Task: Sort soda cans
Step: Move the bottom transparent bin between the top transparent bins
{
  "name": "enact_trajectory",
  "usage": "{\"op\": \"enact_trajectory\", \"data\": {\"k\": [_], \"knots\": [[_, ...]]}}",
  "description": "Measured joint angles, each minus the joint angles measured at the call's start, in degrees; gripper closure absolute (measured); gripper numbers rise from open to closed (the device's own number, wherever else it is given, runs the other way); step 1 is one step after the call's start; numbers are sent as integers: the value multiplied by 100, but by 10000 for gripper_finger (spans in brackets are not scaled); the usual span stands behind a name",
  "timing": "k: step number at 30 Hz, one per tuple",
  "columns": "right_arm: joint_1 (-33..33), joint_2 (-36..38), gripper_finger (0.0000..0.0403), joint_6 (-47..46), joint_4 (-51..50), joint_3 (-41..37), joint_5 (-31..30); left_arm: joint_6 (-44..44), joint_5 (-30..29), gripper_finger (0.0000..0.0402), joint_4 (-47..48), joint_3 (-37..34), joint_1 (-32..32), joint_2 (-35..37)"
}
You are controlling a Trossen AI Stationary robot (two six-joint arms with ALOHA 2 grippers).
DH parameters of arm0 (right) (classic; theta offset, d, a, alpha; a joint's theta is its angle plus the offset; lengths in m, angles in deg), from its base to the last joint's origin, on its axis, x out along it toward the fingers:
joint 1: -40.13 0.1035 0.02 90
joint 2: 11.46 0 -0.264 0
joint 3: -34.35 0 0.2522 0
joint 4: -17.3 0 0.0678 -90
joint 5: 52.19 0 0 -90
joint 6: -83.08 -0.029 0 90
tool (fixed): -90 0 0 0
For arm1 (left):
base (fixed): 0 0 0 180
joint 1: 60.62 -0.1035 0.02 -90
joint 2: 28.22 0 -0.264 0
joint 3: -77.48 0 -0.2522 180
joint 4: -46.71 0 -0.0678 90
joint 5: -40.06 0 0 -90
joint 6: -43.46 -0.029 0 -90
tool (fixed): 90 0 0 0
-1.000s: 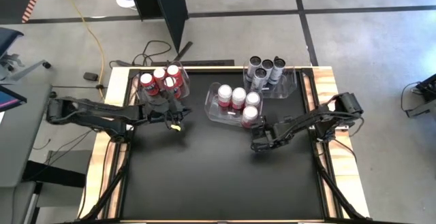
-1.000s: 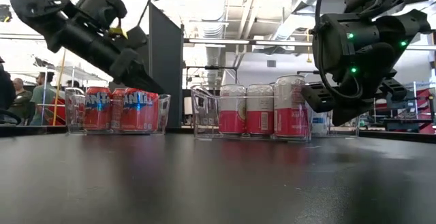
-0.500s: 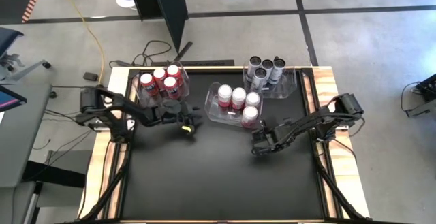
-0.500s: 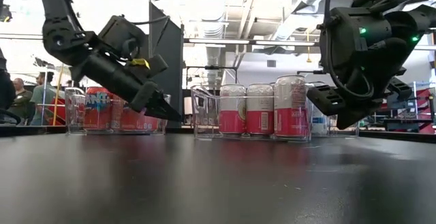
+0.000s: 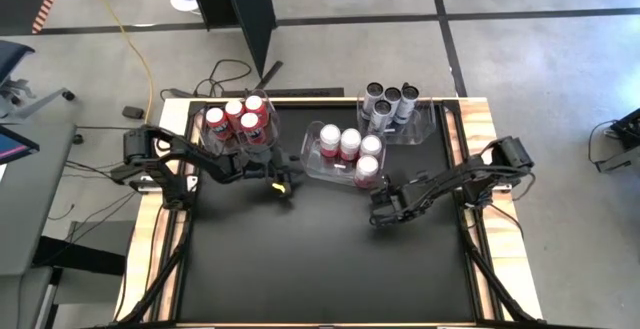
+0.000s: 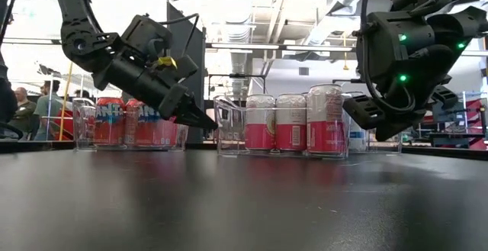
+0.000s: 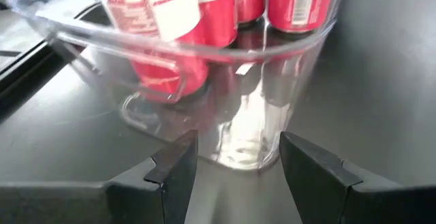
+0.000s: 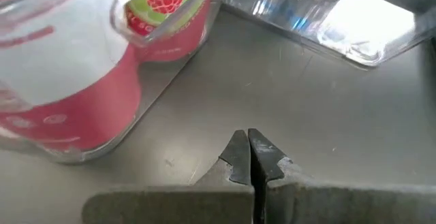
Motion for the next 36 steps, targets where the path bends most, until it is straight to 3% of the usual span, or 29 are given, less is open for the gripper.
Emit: {"op": "enact_trajectory", "data": {"k": [12,18,24,32,36], "knots": [[-147,0,403,376,50,2,21,7,283,198,43,41,2,0],[215,0,403,916,49,2,483,-455,321,198,1243,43,7,233],[692,0,403,1225,154,2,883,-861,190,198,1768,45,15,870],[816,-2,403,1027,-326,2,488,-1128,18,198,1830,45,-33,1456],[972,23,403,1574,-271,101,439,-1017,11,198,1998,45,-33,1464]]}}
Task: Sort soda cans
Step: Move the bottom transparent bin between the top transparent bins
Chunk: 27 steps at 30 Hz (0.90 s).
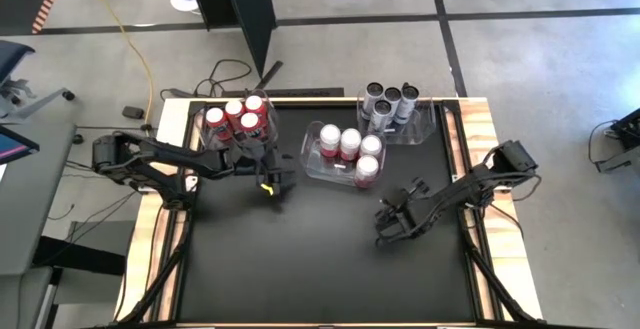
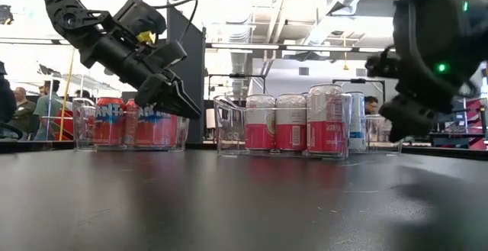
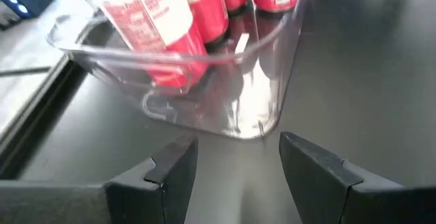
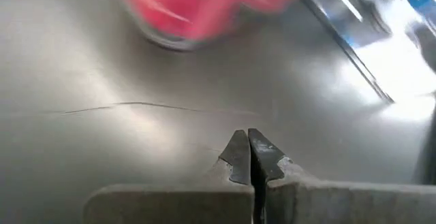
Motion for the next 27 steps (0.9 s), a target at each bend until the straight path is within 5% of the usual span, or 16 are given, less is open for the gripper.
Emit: {"op": "enact_trajectory", "data": {"k": [6,11,27], "knots": [[161,76,403,1067,-386,547,-147,34,-120,198,95,-2,0,0],[-80,82,403,46,-1417,527,-306,84,-123,198,75,-2,0,0],[-825,74,403,1292,1004,218,-705,191,-116,198,74,-2,0,0]]}}
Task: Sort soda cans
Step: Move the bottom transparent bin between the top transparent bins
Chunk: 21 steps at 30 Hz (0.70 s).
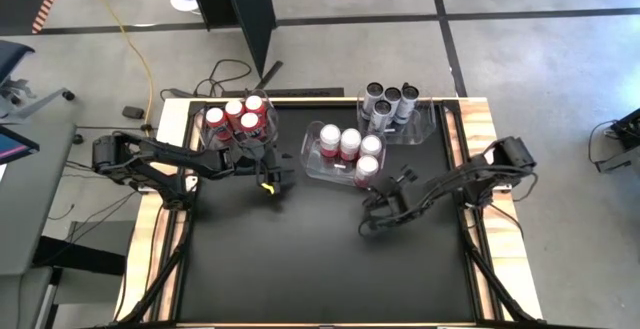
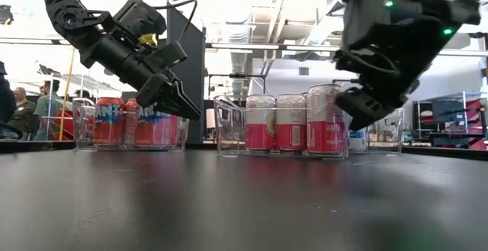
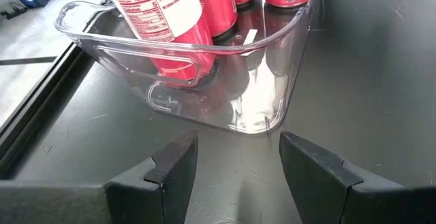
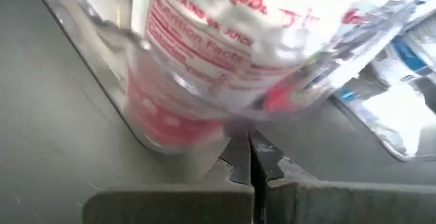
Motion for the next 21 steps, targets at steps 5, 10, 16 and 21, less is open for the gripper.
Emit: {"op": "enact_trajectory", "data": {"k": [5,10,16,21], "knots": [[-205,-7,403,208,232,2,163,72,2,198,11,0,0,0],[-319,-7,403,416,427,-4,189,62,2,198,1,0,0,-64],[-517,-7,403,785,945,-2,191,68,4,198,5,-2,0,-150],[-710,-8,403,1173,1339,-2,233,87,4,198,2,-2,0,-151]]}}
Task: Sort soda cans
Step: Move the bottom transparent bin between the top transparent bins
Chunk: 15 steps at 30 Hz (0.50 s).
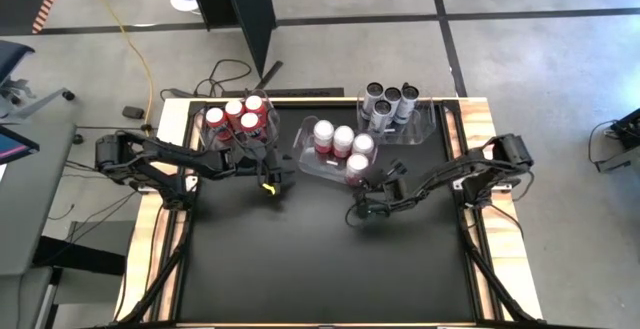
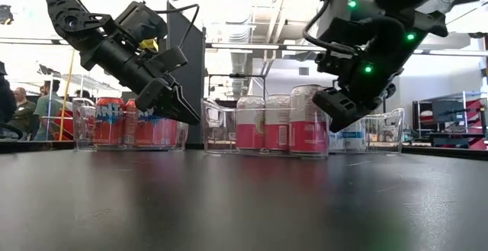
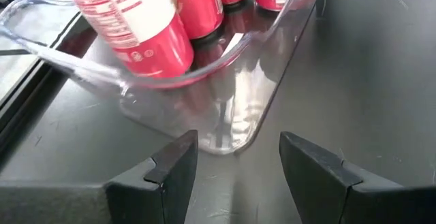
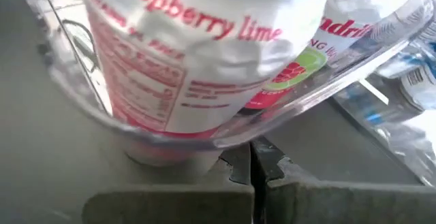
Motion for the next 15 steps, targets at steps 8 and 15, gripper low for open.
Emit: {"op": "enact_trajectory", "data": {"k": [8,15], "knots": [[-332,-1,403,610,508,-2,136,-3,-51,198,49,-2,-7,21],[-487,-3,403,1122,787,-4,162,-4,-140,198,273,-8,-7,227]]}}
